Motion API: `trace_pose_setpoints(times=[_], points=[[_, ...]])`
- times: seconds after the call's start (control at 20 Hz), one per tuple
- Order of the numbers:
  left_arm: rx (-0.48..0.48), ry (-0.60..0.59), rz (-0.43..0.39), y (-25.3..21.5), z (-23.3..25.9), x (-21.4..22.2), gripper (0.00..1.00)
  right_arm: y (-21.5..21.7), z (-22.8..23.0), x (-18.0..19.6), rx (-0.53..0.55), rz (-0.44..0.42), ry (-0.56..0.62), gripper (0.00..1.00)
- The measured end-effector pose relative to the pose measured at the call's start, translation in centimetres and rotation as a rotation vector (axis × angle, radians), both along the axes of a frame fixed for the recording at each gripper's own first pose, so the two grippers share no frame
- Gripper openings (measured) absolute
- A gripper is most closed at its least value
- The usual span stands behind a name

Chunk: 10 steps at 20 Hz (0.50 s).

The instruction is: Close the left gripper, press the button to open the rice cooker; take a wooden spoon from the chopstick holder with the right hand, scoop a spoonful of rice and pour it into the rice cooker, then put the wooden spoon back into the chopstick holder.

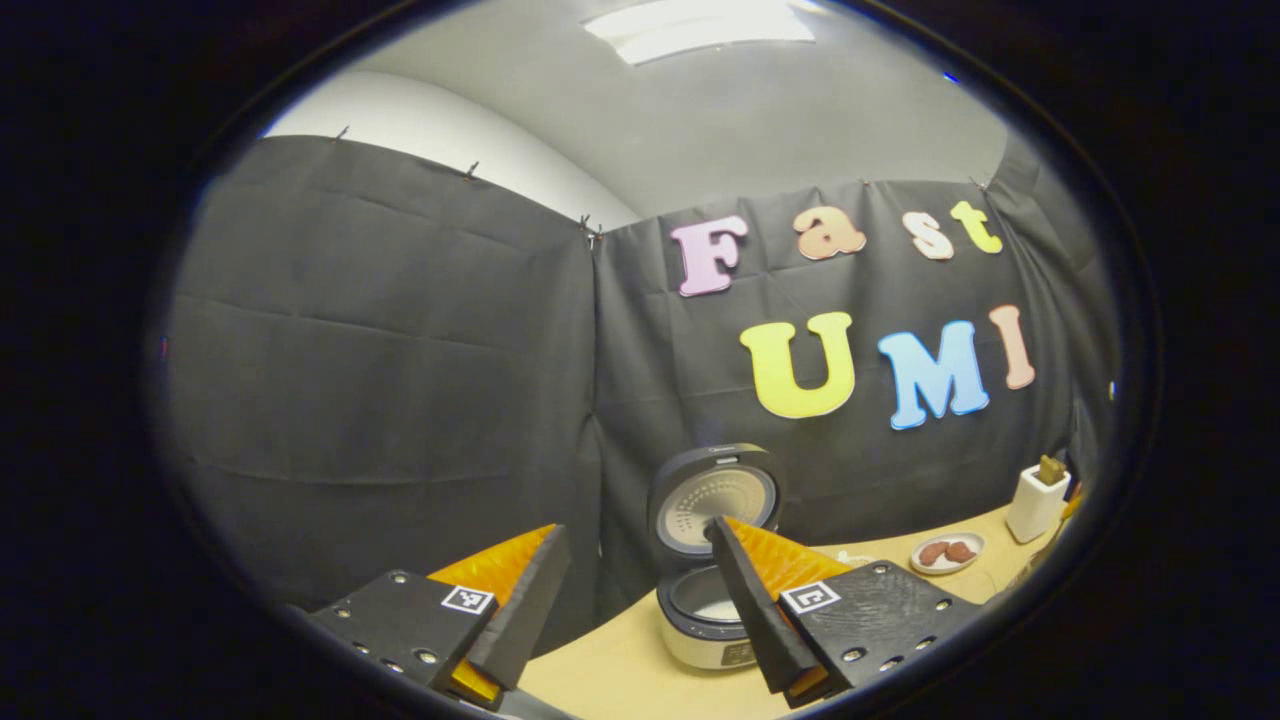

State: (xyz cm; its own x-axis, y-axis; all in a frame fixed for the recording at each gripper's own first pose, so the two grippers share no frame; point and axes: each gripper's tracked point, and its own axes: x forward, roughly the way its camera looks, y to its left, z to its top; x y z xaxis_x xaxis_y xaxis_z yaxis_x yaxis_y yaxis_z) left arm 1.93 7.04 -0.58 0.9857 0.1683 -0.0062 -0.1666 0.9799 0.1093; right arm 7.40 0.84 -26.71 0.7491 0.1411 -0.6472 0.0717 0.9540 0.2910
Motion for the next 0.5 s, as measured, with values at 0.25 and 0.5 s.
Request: trace_pose_setpoints(times=[0.25, 0.5], points=[[-0.025, 0.002, -0.047, -0.3, -0.6, 1.9, 0.87, 2.6, 5.8, 0.4, -0.103, 0.084, -0.139, 0.18], [-0.025, 0.005, -0.073, 1.0, -1.4, 3.2, 0.87, 7.7, 9.7, 0.9, -0.106, 0.133, -0.22, 0.18]])
